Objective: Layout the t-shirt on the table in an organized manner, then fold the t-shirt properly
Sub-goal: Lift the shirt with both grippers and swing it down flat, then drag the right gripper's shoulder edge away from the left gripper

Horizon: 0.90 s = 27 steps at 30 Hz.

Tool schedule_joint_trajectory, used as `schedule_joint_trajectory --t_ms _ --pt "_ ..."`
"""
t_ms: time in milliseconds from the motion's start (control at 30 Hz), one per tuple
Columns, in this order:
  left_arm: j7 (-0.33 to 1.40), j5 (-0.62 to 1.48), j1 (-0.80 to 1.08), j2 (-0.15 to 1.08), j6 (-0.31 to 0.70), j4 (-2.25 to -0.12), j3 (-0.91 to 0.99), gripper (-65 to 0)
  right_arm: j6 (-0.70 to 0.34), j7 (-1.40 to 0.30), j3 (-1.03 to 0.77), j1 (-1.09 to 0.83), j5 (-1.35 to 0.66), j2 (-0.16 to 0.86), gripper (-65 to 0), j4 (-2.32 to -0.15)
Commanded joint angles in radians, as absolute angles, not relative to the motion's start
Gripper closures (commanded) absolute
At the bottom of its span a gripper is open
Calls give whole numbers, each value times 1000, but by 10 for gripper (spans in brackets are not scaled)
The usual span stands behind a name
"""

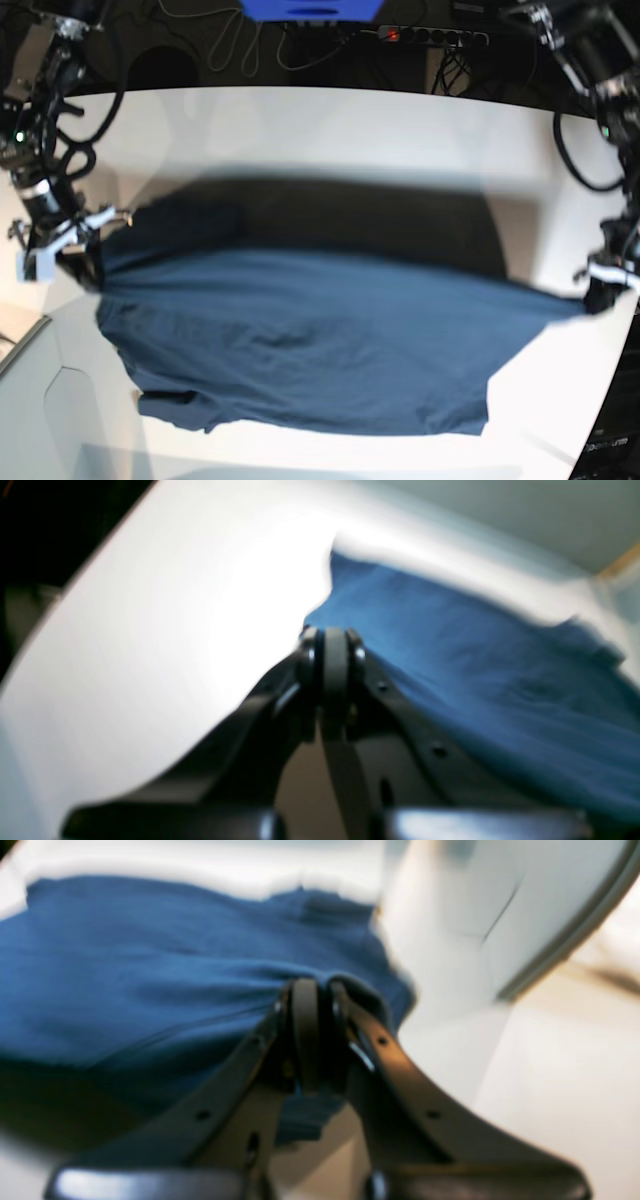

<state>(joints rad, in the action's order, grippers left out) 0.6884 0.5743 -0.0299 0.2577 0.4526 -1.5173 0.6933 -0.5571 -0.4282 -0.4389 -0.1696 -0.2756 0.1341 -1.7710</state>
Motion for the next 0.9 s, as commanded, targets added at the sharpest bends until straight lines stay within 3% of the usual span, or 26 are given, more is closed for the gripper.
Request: schedule_joint_trajectory --t_ms 0,200,467,867 --pt "644 611 -30 277 466 -1540 708 -1 -598 -390 -446 -179 -295 147 0 -1794" --pt "644 605 91 277 472 -1527 736 -1 -613 -390 -449 -277 -295 142 0 -1796" --pt "644 604 120 278 473 -1392 774 -1 -613 -398 -443 -346 -294 142 0 -1791" --pt "644 604 124 277 475 -1328 786 -1 -613 -400 -437 -188 -291 148 0 -1554"
